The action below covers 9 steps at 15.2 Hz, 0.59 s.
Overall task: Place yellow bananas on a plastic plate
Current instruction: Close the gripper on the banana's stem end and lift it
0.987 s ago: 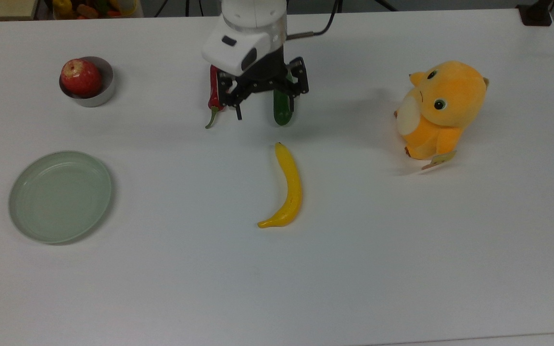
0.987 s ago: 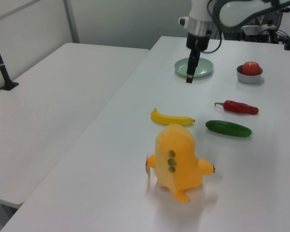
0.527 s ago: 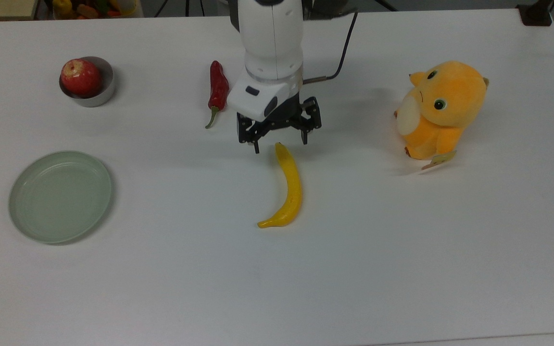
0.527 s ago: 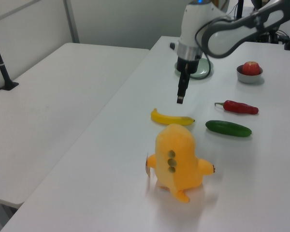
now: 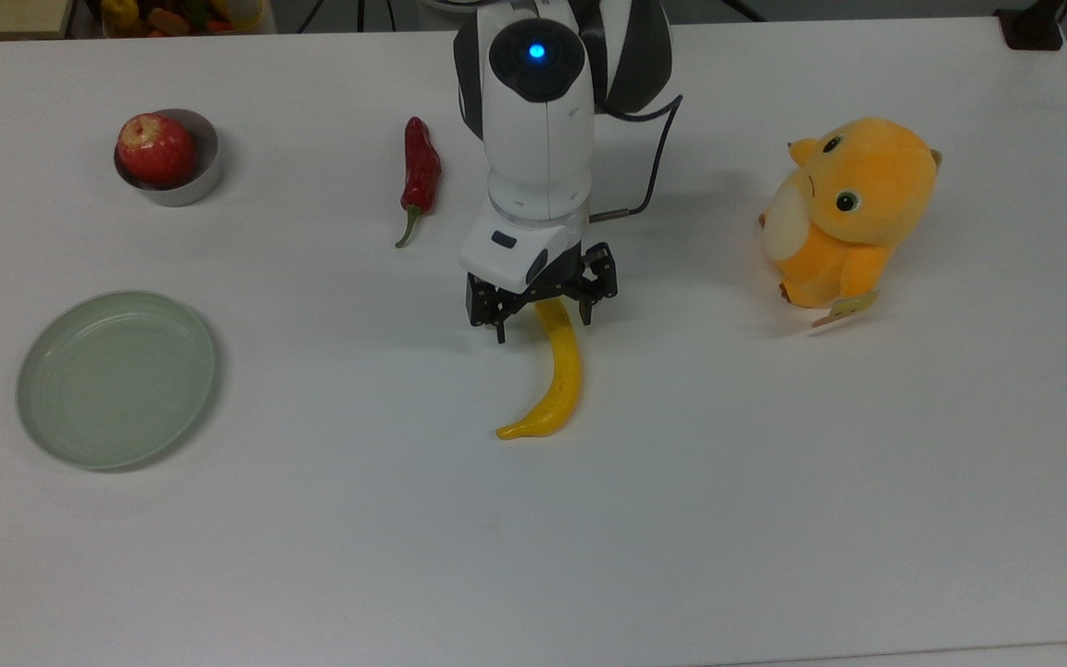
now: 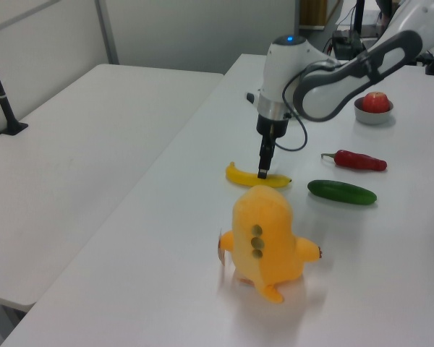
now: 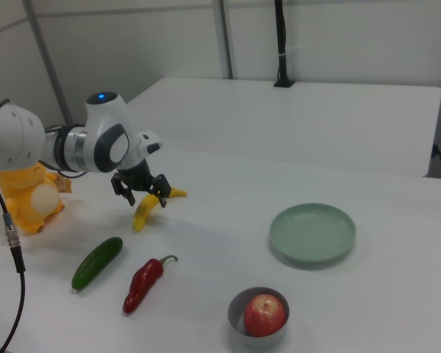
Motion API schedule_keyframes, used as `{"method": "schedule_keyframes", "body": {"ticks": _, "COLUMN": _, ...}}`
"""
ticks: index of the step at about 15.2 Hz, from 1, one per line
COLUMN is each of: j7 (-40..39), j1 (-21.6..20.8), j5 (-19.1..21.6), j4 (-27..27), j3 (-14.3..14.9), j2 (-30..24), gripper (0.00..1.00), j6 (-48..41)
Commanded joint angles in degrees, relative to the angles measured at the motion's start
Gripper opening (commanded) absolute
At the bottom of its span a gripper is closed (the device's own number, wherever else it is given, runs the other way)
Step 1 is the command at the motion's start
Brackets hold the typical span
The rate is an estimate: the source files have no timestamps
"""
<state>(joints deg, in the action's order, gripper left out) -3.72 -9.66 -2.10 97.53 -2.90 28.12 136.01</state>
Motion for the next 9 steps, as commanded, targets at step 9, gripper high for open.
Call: {"method": "schedule_keyframes", "body": {"ticks": 9, "j7": 0.2, "j1": -1.5, "j5": -1.2, "j4": -0.3, "j3": 0.5, "j2": 2.3, "gripper": 0.61, "j6": 2.9}}
